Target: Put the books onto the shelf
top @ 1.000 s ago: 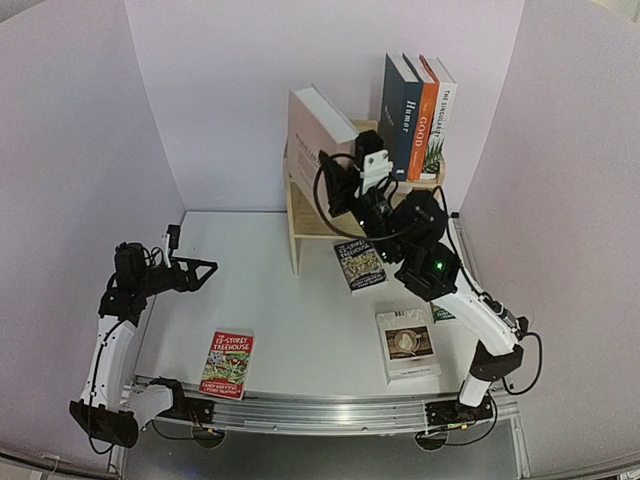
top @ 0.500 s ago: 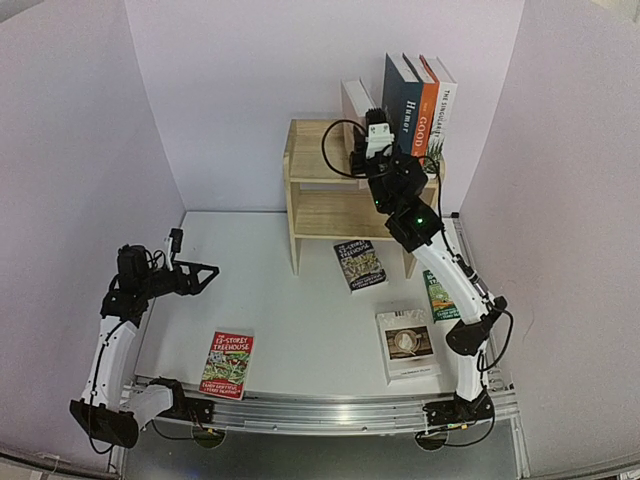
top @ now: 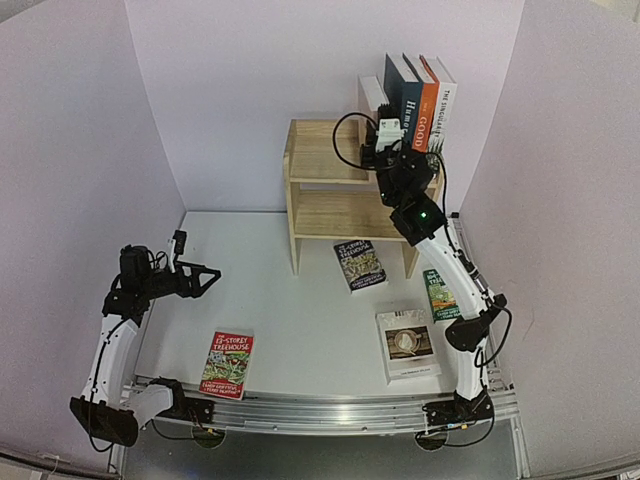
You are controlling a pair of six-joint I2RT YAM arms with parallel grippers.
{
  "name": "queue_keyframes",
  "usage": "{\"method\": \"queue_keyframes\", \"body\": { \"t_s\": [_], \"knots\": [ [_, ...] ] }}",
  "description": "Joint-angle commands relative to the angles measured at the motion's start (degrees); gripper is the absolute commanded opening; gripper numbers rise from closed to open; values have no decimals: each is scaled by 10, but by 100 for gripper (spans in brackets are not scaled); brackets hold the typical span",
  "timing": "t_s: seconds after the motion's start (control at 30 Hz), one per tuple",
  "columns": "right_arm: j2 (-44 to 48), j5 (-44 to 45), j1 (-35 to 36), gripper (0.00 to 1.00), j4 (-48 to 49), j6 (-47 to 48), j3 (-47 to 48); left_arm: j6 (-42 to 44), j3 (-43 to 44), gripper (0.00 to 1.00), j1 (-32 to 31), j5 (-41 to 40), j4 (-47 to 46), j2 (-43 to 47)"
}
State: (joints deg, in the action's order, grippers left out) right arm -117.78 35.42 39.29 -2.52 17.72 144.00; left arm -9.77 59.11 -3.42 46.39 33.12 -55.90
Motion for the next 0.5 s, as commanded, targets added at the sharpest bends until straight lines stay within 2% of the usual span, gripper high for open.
{"method": "queue_keyframes", "body": {
  "t_s": [0.0, 0.13, 0.23, 0.47],
  "knots": [
    [-5, 14, 0, 32, 19, -2, 17, 19, 4, 100, 0, 19, -3, 0],
    [4, 13, 0, 46, 20, -8, 3, 15, -1, 100, -1, 26, -3, 0],
    [10, 16, 0, 53, 42, -10, -11, 15, -2, 100, 0, 26, -2, 1],
    [29, 32, 2, 56, 80, -17, -50, 14, -5, 100, -1, 29, 1, 3]
  ]
}}
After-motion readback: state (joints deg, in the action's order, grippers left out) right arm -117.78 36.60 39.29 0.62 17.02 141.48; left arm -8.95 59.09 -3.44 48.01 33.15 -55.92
